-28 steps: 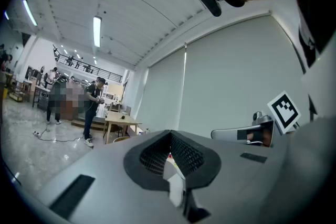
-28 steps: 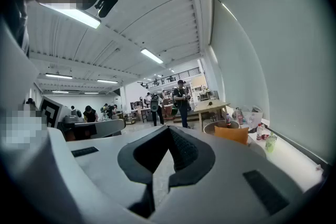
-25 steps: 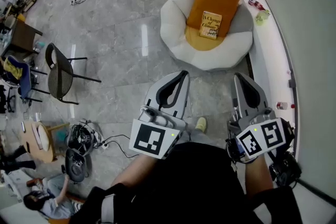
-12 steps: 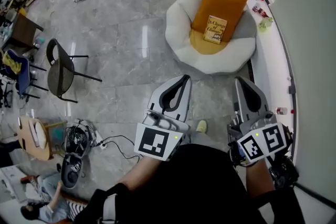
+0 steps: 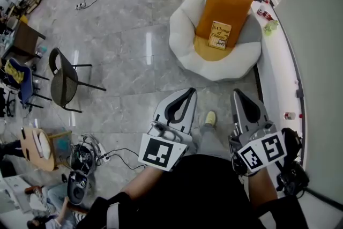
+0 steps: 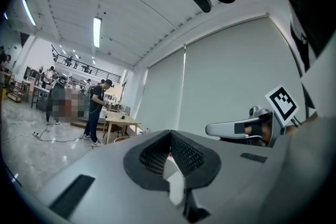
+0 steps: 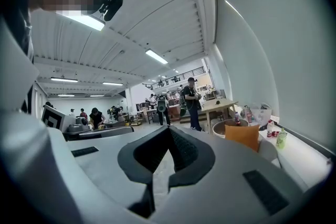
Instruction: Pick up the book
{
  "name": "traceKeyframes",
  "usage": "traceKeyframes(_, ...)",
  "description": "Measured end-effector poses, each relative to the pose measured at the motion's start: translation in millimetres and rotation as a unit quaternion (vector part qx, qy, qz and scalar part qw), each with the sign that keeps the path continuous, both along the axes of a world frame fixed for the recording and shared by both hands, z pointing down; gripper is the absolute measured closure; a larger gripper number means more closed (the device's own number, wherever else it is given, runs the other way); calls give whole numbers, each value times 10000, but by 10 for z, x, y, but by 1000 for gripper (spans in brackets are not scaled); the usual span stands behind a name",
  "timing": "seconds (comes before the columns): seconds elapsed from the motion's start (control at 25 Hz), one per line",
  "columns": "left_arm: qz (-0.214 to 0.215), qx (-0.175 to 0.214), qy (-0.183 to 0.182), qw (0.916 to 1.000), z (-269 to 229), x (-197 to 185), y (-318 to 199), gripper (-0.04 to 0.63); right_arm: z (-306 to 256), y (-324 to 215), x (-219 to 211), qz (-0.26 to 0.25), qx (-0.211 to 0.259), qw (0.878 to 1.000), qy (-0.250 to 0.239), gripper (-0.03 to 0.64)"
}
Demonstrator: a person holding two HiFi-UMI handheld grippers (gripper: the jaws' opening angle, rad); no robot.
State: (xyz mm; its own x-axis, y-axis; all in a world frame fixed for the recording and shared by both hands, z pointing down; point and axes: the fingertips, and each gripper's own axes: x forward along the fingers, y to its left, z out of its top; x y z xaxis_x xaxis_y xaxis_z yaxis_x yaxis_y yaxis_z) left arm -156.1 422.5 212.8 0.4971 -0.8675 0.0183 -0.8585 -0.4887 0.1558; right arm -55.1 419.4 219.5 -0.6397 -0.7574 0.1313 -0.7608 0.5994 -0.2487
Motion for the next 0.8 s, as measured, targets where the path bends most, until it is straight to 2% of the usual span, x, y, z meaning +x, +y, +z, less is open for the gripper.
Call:
traceKeyframes(0.16, 207, 53, -89, 9997, 13, 171, -143, 591, -14, -183, 124, 56, 63, 9999, -68, 607)
traceKeyframes(0.4, 102, 46, -81, 9999, -46, 344, -495, 591, -34, -551, 323, 2, 120, 9997, -194, 607)
traceKeyframes(0.52, 106, -84, -244, 9996, -60, 464, -720, 591, -59, -775, 450, -20, 147, 9995, -280, 607)
traceKeyframes(0.8, 49, 71, -217, 9997, -170, 830, -1244, 591, -82, -1325, 827, -6, 138, 9987, -499, 607)
